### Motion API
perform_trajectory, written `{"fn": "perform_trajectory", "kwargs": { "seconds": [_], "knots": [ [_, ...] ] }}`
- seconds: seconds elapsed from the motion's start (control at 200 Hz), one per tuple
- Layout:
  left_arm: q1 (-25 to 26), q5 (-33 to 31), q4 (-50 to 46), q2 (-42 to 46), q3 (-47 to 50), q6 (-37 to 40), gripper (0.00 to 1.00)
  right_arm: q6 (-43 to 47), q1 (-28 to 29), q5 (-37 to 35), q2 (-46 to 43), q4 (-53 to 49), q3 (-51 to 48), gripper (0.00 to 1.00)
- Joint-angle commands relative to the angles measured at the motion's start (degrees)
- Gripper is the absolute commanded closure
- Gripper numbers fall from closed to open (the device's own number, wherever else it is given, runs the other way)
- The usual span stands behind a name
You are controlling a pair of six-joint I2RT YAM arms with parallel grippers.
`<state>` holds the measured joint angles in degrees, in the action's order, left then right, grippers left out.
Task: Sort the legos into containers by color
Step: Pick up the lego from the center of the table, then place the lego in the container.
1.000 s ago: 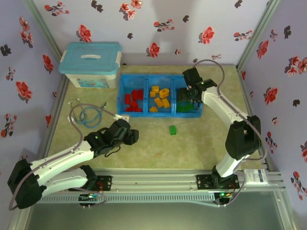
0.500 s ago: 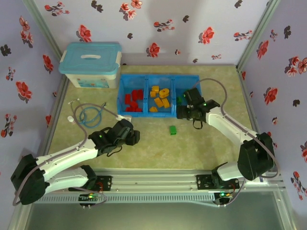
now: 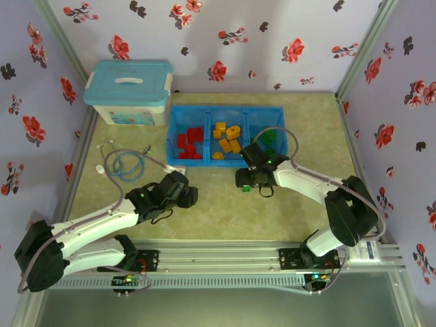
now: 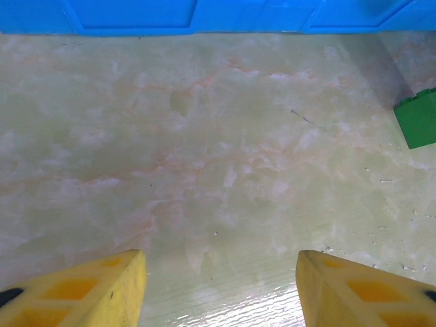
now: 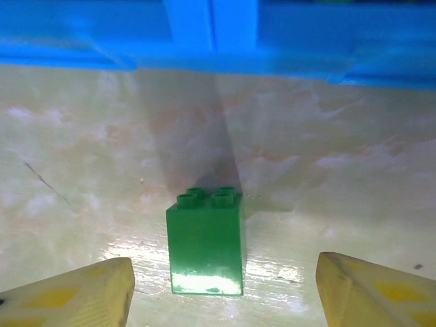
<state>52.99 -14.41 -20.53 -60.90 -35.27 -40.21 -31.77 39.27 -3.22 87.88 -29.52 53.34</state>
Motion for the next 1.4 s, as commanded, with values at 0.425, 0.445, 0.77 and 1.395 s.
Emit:
{"fn": "perform_trajectory", "kwargs": {
  "seconds": [0.425, 0.445, 0.77, 1.395],
  "knots": [
    [0.3, -1.5, 0.8, 1.3, 1.6, -0.9, 0.41, -2.8, 4.4, -3.7, 7.7, 0.9, 2.5, 0.55],
    [0.4, -1.5, 0.8, 1.4, 1.6, -0.8, 0.41, -2.8, 4.5, -3.9, 7.8, 0.8, 2.6, 0.57],
    [0.3, -3.6, -0.7, 3.4, 2.1, -0.8, 0.41, -2.9, 5.3, -9.4, 1.9, -4.5, 4.4, 0.74],
    [-0.1, -5.4, -2.2, 6.8, 2.7, -0.4, 0.42, 6.5, -13.6, -7.0, -0.2, -11.7, 17.4, 0.72]
  ]
}}
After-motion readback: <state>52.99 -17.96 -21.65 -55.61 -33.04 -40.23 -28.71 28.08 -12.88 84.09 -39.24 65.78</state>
